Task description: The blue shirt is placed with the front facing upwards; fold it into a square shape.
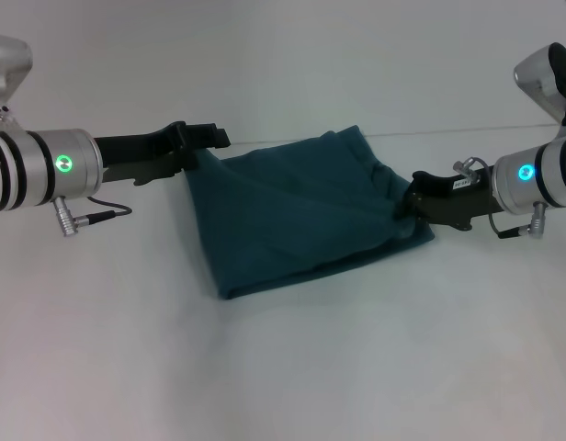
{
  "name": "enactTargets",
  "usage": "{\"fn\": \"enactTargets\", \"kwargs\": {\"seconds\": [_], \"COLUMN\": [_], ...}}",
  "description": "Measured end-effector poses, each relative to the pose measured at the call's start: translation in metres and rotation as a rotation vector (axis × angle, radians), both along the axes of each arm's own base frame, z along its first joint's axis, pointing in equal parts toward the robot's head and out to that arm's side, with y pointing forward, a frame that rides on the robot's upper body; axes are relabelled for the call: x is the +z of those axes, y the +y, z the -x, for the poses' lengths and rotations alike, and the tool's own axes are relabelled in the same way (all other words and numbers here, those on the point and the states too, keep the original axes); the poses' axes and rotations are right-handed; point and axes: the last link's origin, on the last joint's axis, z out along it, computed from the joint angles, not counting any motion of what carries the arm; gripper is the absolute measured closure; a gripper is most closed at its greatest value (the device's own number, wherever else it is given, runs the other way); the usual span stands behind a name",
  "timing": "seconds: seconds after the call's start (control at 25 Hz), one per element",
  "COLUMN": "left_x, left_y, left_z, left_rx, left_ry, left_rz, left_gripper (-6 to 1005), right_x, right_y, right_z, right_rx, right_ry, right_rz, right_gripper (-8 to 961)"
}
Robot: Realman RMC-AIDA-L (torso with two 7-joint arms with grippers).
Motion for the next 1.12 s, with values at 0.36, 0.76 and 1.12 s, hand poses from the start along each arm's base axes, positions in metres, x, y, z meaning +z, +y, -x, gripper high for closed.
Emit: {"fn": "enactTargets", "kwargs": {"seconds": [0.36, 0.76, 1.12], "left_x": [0.0, 0.0, 0.0], "left_y": [0.0, -0.001, -0.002], "left_z": [0.0, 0.002, 0.004], "left_rx": [-0.001, 0.005, 0.011], "left_ry": [0.0, -0.002, -0.007], "left_rz": [0.0, -0.002, -0.001], "left_gripper": [367, 366, 367], "right_x": [0.007, 0.059, 0.023], "right_y": [0.004, 0.007, 0.002], "right_z": [0.0, 0.02, 0.033], "right_rx": [0.021, 0.11, 0.075], "right_ry": [-0.026, 0.051, 0.181], "right_rz": [-0.009, -0.026, 0.027], "right_gripper": [839, 524, 402]}}
